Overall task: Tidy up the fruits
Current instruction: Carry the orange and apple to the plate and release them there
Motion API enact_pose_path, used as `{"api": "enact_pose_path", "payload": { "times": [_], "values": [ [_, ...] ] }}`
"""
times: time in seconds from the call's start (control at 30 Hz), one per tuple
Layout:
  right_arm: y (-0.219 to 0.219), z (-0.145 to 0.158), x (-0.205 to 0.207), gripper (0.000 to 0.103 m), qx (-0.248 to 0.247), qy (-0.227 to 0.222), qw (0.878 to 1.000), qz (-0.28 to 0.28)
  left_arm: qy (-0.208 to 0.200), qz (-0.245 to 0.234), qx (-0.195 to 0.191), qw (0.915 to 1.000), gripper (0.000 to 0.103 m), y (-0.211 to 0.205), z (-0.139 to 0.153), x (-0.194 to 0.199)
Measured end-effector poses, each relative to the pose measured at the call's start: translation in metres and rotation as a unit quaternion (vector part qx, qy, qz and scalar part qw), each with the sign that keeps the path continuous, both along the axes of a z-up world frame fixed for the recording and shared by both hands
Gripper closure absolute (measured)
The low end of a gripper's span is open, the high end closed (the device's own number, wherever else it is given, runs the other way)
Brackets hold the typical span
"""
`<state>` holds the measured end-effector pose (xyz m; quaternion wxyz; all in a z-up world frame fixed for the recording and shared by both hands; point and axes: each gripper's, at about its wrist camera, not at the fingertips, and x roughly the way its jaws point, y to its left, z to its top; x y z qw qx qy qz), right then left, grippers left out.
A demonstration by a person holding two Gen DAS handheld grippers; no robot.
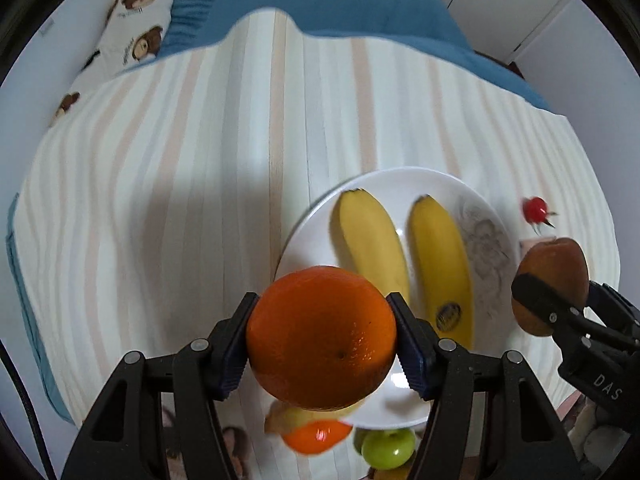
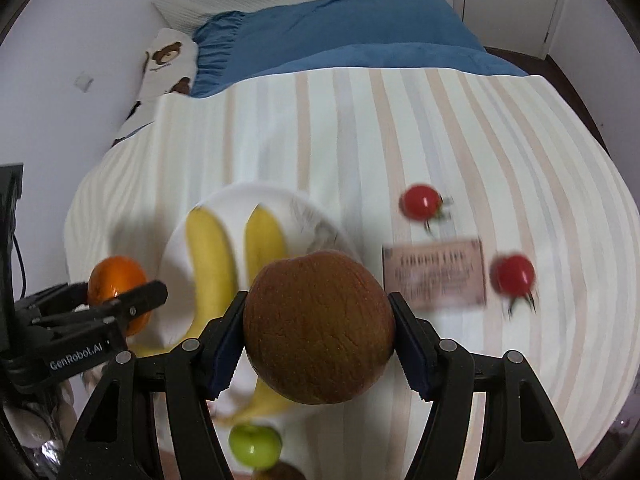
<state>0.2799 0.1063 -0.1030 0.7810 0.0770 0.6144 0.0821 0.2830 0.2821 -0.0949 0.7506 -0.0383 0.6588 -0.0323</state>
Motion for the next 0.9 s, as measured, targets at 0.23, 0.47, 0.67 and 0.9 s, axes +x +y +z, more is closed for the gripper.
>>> {"api": "enact_pose_path", "payload": {
  "times": [0.23,0.47,0.67,0.9],
  "values": [
    [0.009,-0.027,0.025,0.033,0.000,0.030,1.000,0.010,0.026,-0.008,0.002,0.9996,0.041,-0.002,-0.022,0.019],
    [0.011,-0.037,0.034,0.031,0.006,0.043,0.999,0.004,0.027,-0.005,0.010,0.9996,0.041,-0.005,-0.024,0.027],
    [0.012,-0.024,0.039,0.031,0.001,0.031,1.000,0.000,0.021,0.001,0.011,0.9997,0.035,-0.007,-0.021,0.020],
    [0.011,-0.013,0.031,0.022,0.002,0.028,1.000,0.000,0.008,-0.002,0.017,0.9998,0.013,-0.006,-0.008,0.016]
  ]
}}
